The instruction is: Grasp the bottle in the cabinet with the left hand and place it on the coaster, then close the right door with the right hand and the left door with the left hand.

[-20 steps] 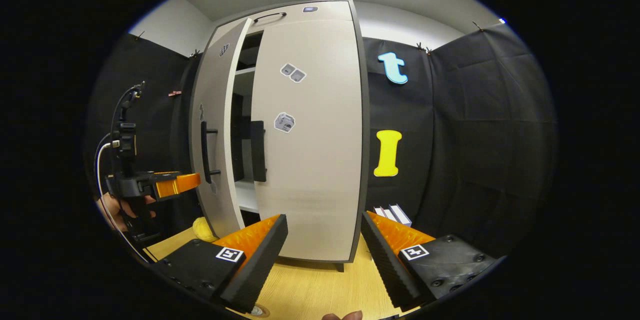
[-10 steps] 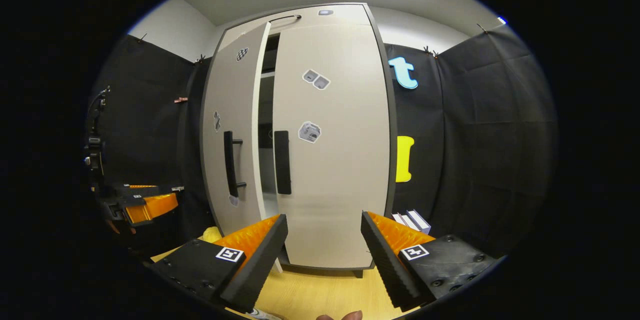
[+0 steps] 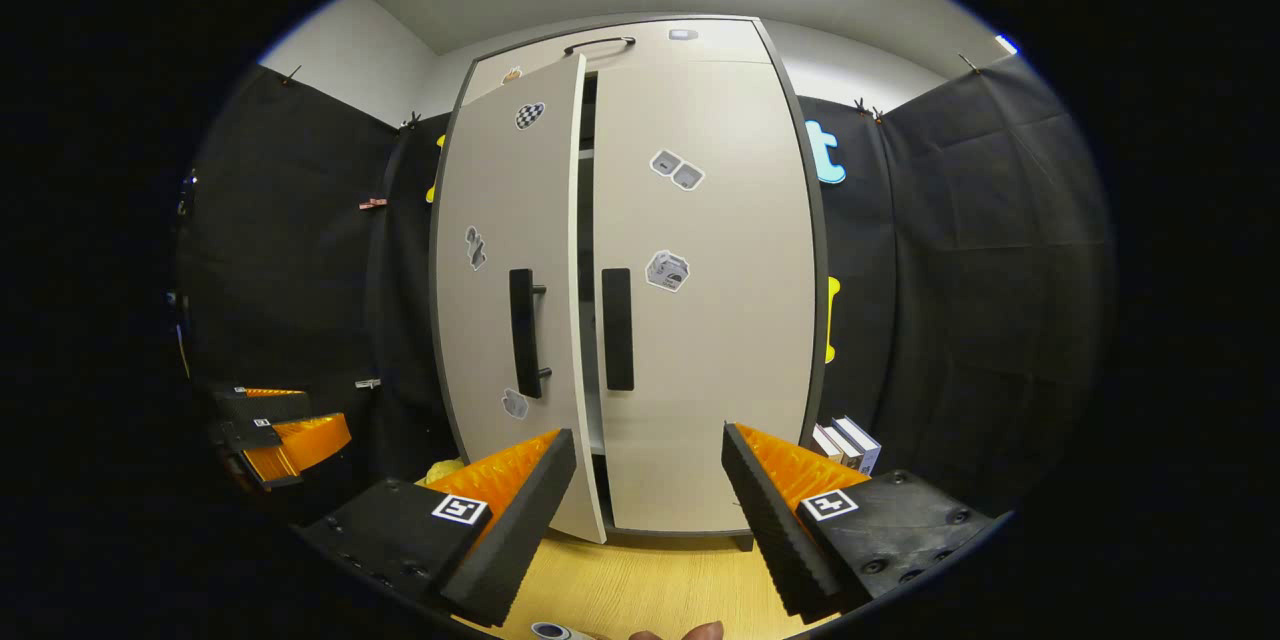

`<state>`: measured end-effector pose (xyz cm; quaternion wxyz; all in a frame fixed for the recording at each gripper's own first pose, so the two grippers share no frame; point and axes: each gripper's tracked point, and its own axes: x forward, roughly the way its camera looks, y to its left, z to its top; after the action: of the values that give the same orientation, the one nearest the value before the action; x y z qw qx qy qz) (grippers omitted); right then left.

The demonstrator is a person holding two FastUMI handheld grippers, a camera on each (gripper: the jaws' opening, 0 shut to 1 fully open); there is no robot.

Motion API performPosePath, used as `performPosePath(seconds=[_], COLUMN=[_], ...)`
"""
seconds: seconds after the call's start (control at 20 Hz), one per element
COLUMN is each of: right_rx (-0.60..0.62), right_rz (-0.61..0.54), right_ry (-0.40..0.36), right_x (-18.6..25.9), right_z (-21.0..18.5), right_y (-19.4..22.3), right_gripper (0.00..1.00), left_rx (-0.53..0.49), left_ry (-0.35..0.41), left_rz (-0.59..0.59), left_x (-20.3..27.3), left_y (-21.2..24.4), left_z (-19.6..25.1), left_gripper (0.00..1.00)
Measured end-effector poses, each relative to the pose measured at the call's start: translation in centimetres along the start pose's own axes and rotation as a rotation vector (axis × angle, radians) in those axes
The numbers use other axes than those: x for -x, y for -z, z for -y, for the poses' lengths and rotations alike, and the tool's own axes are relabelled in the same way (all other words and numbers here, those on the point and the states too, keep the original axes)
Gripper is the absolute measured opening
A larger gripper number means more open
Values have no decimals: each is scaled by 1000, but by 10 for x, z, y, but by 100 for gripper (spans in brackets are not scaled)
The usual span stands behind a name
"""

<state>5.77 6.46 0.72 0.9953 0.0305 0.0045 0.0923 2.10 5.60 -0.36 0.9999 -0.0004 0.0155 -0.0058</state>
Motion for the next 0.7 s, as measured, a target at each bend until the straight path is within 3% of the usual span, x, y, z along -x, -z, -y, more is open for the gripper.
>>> performPosePath(seconds=[0.7], right_rx=[35], right_rz=[-5], right_ry=[-39], right_x=[15], right_z=[-23], right_y=[-2], right_gripper=[98], left_rx=[-15], left_ry=[24], left_rz=[-37], left_x=[10], left_y=[26], left_z=[15], left_gripper=[96])
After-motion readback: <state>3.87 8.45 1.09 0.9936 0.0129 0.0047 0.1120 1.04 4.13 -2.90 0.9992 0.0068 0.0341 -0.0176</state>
